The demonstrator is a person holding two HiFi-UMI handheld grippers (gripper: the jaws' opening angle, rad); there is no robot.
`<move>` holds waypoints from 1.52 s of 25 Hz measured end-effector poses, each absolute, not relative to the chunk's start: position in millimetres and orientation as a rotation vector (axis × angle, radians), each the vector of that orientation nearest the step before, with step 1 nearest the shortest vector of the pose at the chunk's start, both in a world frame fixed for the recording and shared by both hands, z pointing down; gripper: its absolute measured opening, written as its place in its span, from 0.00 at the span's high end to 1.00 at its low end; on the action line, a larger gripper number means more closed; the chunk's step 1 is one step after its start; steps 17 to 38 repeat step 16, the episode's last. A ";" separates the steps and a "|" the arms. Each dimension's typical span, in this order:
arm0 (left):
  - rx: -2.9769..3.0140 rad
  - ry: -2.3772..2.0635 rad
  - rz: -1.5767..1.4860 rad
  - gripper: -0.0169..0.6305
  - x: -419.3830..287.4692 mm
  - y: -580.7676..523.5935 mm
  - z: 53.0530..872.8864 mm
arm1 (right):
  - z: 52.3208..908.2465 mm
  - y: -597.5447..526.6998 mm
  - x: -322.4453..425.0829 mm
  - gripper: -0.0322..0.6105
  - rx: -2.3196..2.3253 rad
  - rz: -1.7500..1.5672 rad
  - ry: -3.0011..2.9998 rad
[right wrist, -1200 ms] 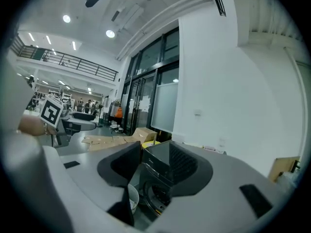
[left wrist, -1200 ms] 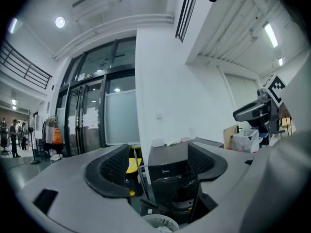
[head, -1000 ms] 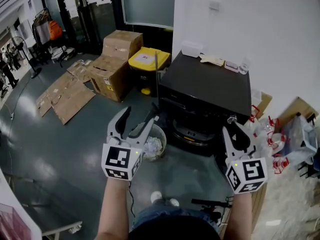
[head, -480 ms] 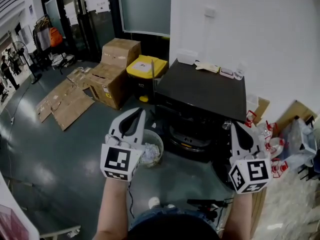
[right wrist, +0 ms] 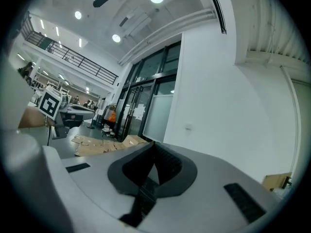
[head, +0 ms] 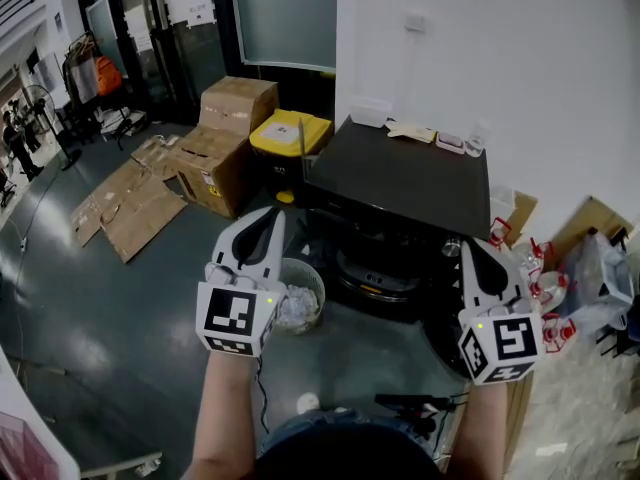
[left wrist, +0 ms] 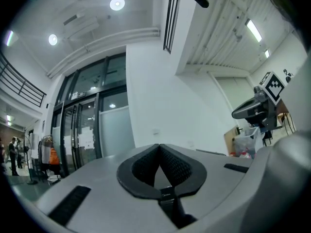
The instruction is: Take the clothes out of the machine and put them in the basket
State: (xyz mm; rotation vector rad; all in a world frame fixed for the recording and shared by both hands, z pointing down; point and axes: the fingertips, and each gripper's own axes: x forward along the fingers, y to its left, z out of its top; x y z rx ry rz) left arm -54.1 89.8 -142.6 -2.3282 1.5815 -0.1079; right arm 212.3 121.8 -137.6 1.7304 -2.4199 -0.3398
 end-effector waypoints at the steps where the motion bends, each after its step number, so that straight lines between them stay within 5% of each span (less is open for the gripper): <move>1: -2.327 1.581 -0.106 0.97 -53.7 89.3 -143.3 | -137.6 121.6 212.5 0.95 1.729 -0.342 -2.418; 38: -2.241 1.563 -0.189 0.97 -54.4 86.5 -154.5 | -149.4 121.4 208.6 0.95 1.699 -0.394 -2.392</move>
